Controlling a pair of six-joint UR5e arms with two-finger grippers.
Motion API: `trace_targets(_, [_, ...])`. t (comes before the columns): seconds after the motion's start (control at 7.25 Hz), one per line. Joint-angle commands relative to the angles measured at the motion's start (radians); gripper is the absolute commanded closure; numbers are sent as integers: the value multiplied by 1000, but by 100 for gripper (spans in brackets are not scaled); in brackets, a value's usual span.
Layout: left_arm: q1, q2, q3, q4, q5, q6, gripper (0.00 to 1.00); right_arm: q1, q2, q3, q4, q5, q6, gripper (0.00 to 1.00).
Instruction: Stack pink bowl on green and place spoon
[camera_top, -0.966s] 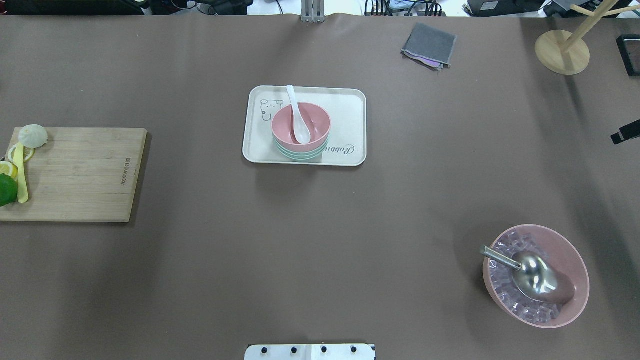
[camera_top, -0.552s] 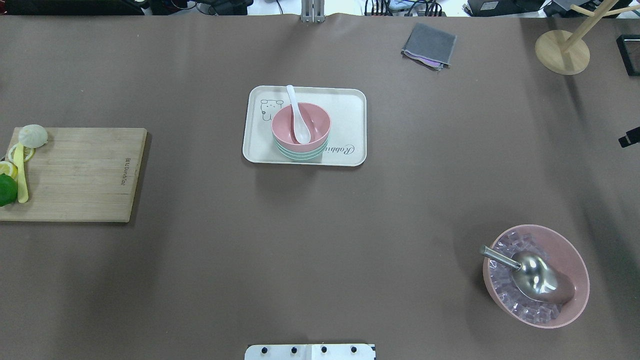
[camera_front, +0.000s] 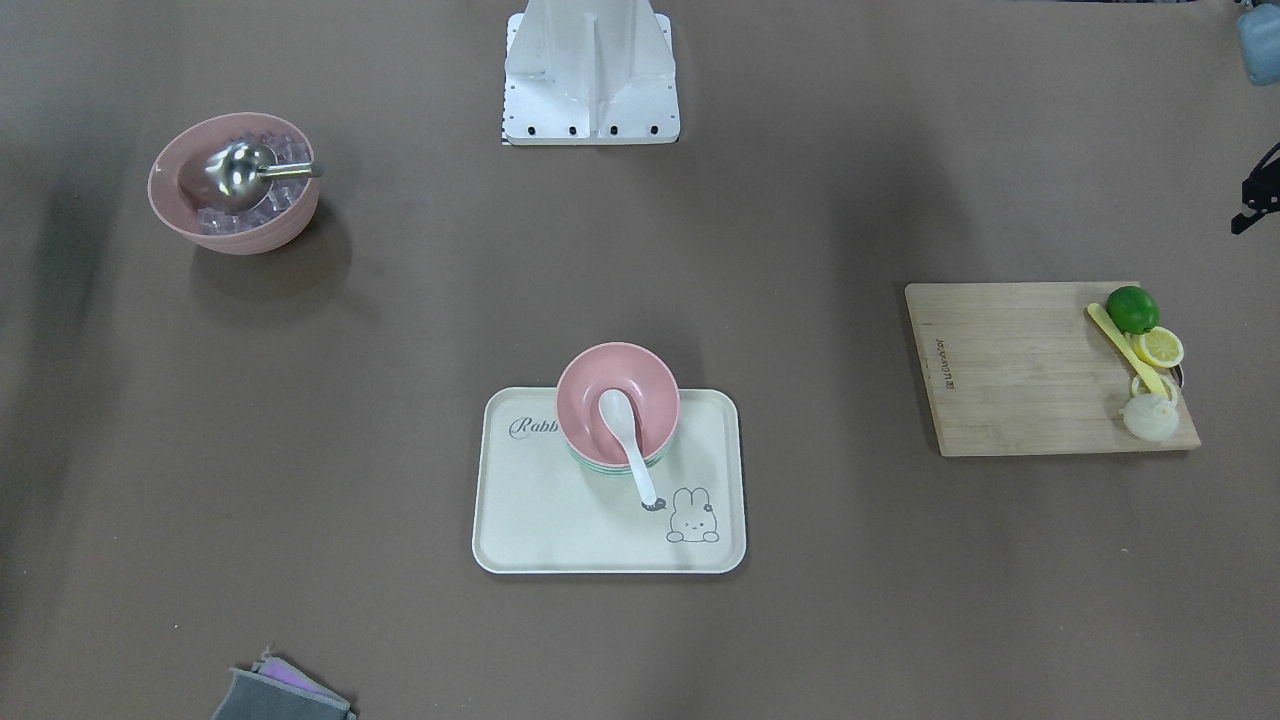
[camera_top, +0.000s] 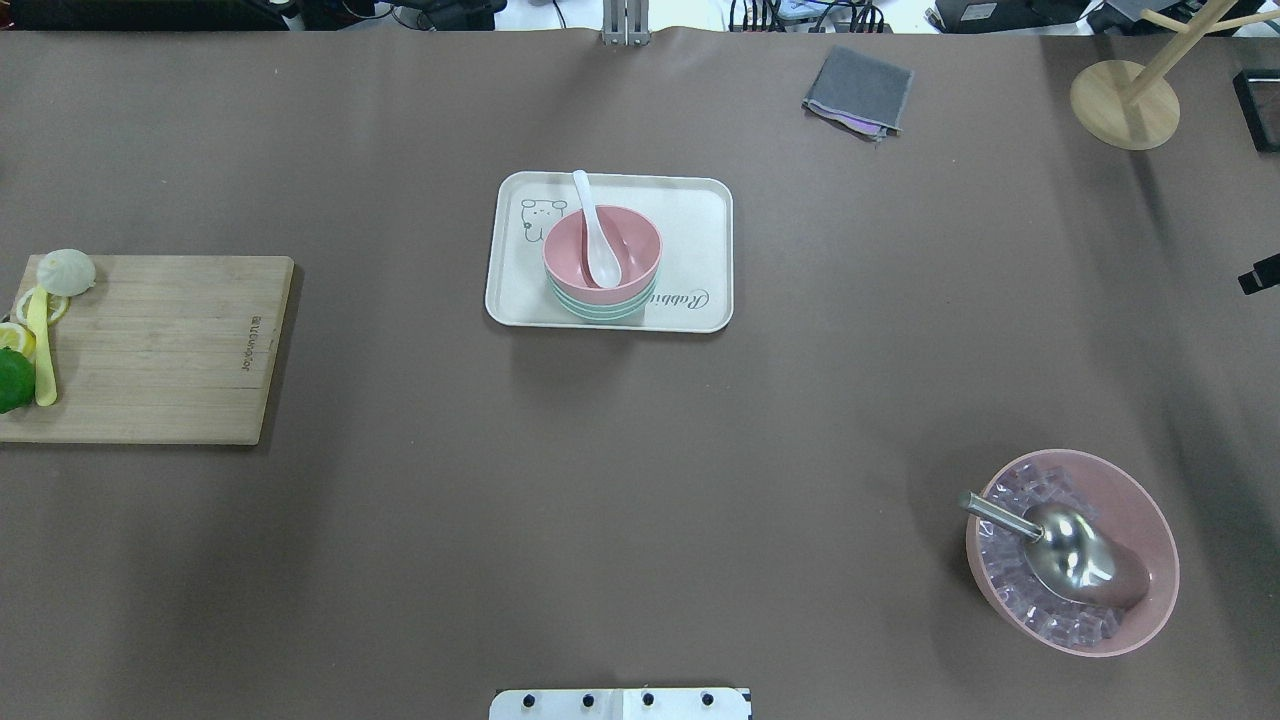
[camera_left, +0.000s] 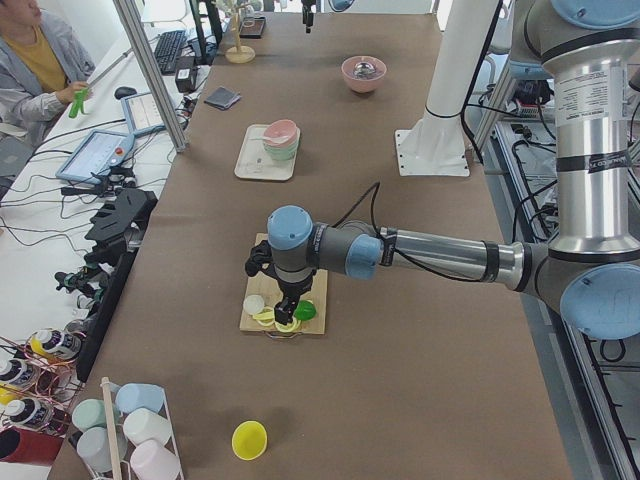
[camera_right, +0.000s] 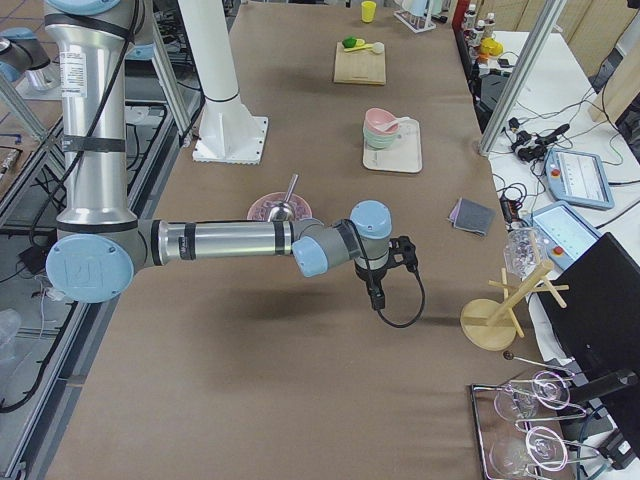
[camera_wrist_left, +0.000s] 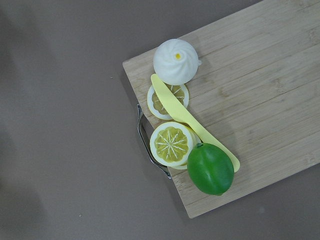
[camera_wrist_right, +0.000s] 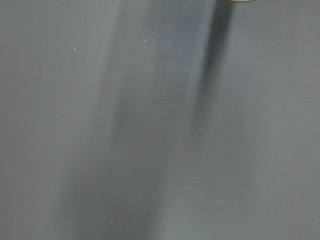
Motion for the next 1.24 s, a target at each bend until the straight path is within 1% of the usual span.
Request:
trace_targets(0.0, [2,0,6,1,0,1,2,0,2,-1,0,-6,1,0])
trace_targets(0.28, [2,0,3,1,0,1,2,-2,11,-8,-2,14,4,0])
trace_targets(1.1, [0,0,-11,-1,0,-1,2,0,0,1,0,19,10,0])
